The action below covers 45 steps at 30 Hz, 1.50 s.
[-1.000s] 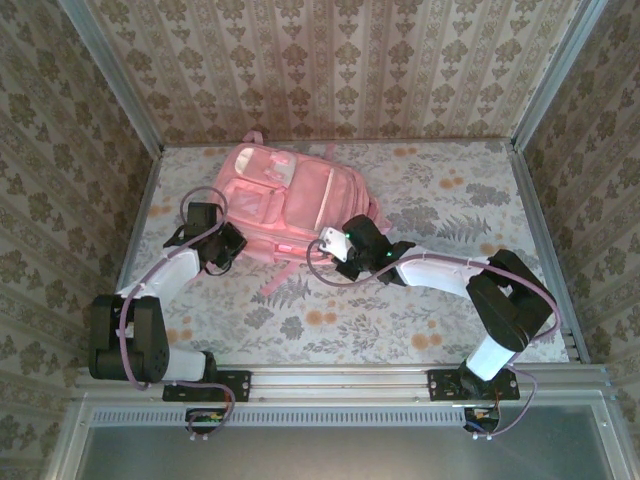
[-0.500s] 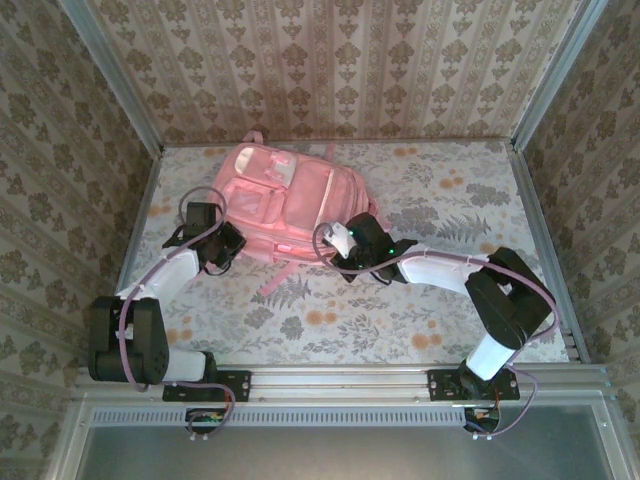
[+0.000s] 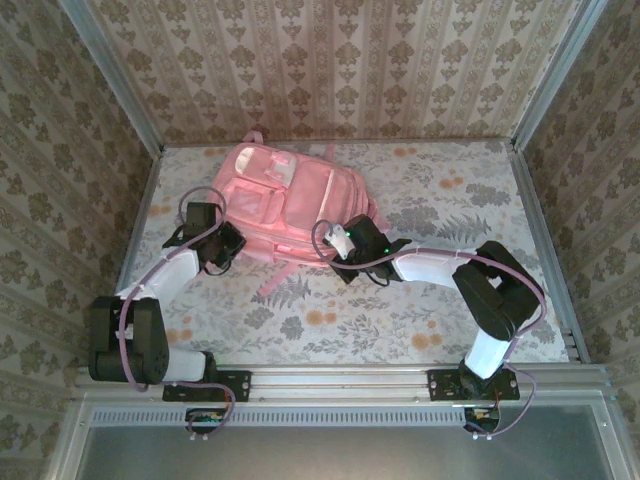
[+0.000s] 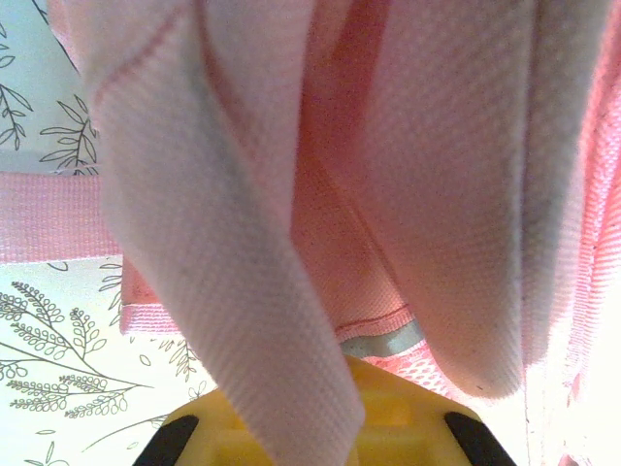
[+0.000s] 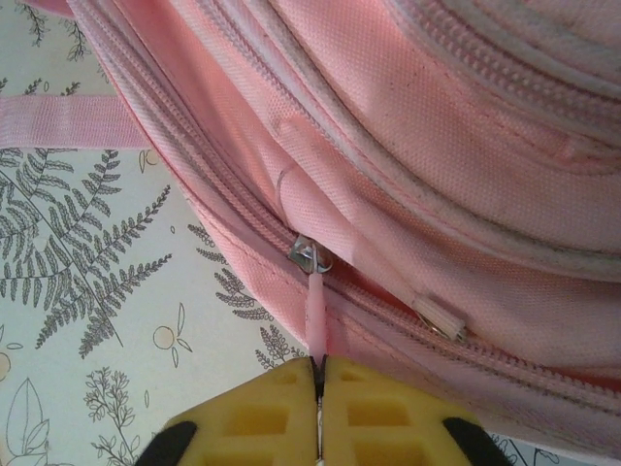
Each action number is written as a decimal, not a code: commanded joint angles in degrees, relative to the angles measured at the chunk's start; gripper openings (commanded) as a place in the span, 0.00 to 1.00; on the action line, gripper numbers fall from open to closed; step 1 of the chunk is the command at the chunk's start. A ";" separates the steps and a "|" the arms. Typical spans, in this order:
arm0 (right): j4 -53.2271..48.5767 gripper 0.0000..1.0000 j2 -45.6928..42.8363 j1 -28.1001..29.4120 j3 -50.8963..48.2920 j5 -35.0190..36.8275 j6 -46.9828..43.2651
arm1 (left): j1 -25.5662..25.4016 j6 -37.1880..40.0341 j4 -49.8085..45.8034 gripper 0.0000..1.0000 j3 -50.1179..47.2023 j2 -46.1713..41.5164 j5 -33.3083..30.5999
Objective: Pack books, pencil case, and school supplies into a backpack
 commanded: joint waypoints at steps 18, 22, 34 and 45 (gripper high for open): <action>0.33 0.17 5.83 0.32 4.15 -2.26 1.41 | 0.62 -0.46 2.54 0.00 -0.66 -1.62 -1.94; -0.18 0.09 6.44 0.34 5.37 -2.60 1.44 | 0.49 -0.36 2.52 0.00 -0.77 -1.63 -2.14; -7.29 0.00 0.88 -0.94 3.57 -2.95 1.07 | 0.92 1.07 -0.16 0.00 -0.11 -2.50 -5.86; -15.83 0.00 -1.18 -4.38 4.30 -0.55 2.79 | 0.96 1.49 -1.37 0.00 0.39 -2.57 -6.95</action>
